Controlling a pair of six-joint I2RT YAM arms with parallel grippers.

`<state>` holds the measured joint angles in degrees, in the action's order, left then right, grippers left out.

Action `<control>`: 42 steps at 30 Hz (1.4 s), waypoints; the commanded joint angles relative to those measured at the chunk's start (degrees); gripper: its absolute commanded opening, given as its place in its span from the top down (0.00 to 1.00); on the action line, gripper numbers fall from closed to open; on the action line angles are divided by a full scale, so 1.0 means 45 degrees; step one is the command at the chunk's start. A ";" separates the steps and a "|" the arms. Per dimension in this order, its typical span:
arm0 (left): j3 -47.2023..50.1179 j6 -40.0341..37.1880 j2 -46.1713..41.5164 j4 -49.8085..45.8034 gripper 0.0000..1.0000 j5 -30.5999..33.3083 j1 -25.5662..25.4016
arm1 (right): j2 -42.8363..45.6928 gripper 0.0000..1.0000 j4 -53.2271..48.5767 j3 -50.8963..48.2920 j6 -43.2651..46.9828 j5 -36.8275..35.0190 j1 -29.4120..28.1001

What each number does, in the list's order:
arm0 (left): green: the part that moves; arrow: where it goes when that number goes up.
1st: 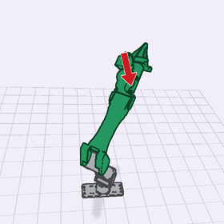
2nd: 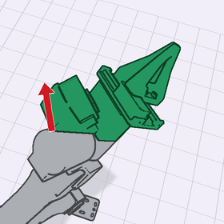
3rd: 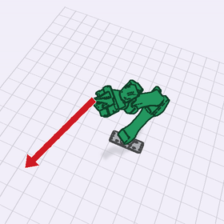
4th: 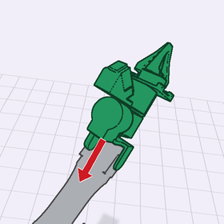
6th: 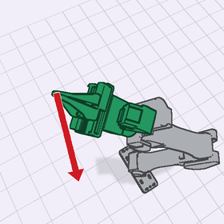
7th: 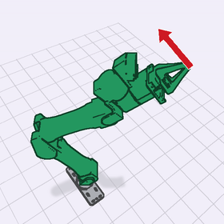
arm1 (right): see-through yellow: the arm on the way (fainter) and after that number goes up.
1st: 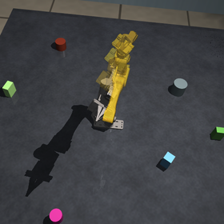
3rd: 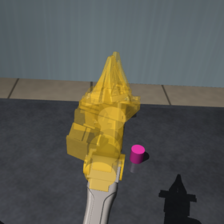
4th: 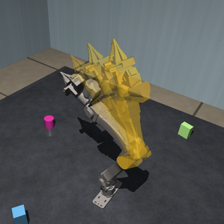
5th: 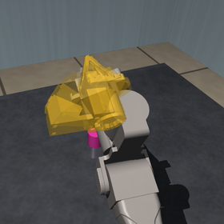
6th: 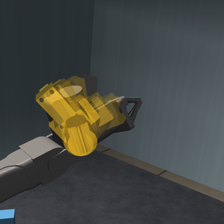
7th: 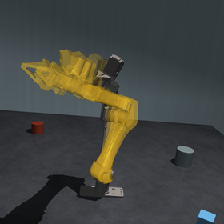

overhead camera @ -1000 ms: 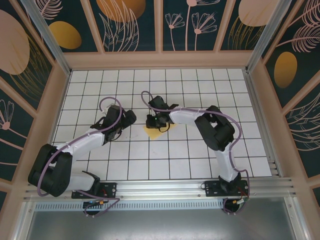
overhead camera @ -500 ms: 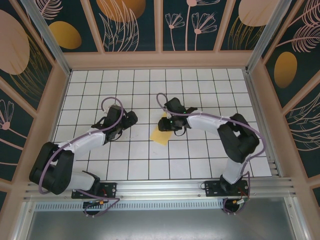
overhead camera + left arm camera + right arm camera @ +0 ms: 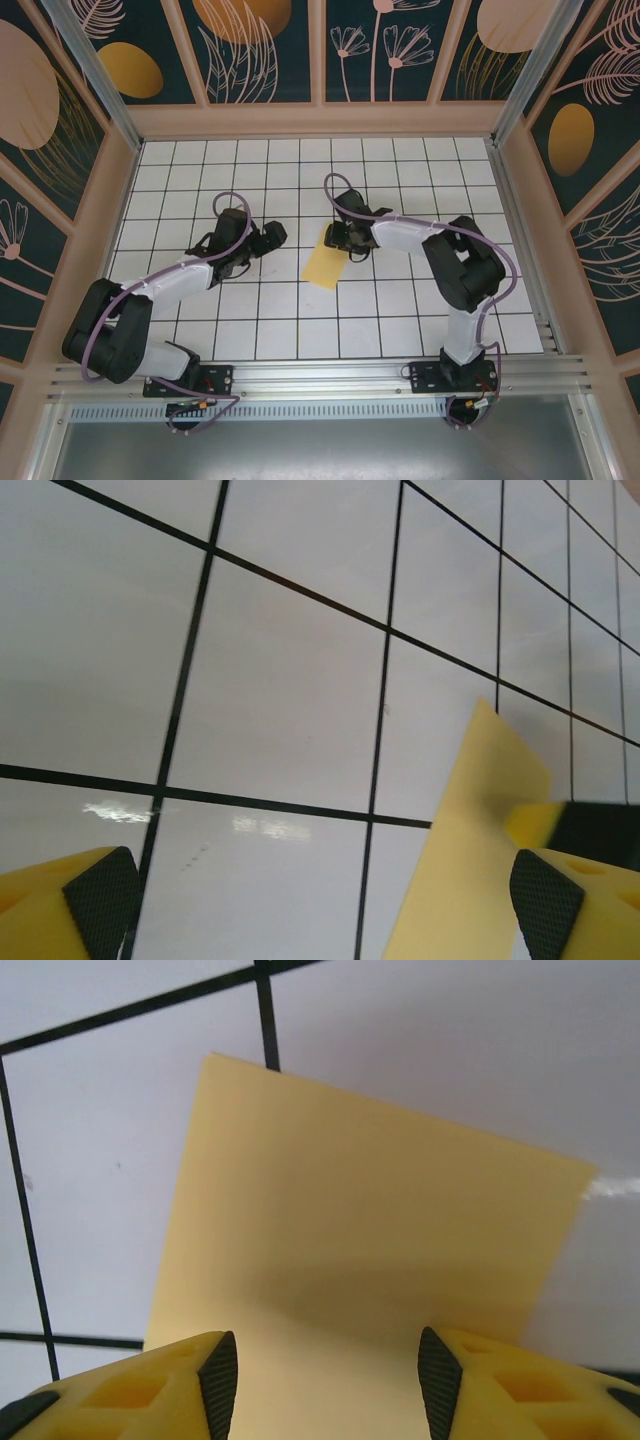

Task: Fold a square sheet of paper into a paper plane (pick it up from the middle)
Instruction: Rotate the paper at the center of the table.

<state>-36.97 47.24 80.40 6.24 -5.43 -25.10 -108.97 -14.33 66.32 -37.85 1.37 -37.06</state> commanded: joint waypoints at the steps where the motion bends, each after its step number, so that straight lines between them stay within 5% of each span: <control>1: 0.0054 -0.0526 -0.0151 0.0561 0.03 -0.1000 0.0090 | -0.0730 0.47 0.0095 0.0347 0.0242 0.0295 0.0032; 13: 0.0630 0.0645 0.0649 0.2169 0.12 -0.3446 0.0022 | -0.2120 0.51 0.0430 0.1516 0.1691 0.2287 0.0242; 22: 0.0482 0.1746 0.0814 0.1283 0.31 -0.3314 -0.0894 | -0.0152 0.59 0.0607 0.1632 0.1244 0.2202 0.0289; 28: -0.0064 0.1770 0.1831 0.0928 0.42 -0.3136 -0.1373 | -0.0972 0.63 0.0239 0.1786 0.1203 0.2773 0.0344; 42: -0.1097 0.1514 0.3045 -0.0161 0.39 -0.3109 -0.1853 | -0.2141 0.63 -0.0246 0.1364 0.1480 0.2826 0.0738</control>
<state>-40.32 54.52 93.03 8.60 -19.46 -32.93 -115.70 -12.69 73.58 -31.83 14.59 -34.61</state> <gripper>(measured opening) 0.605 0.371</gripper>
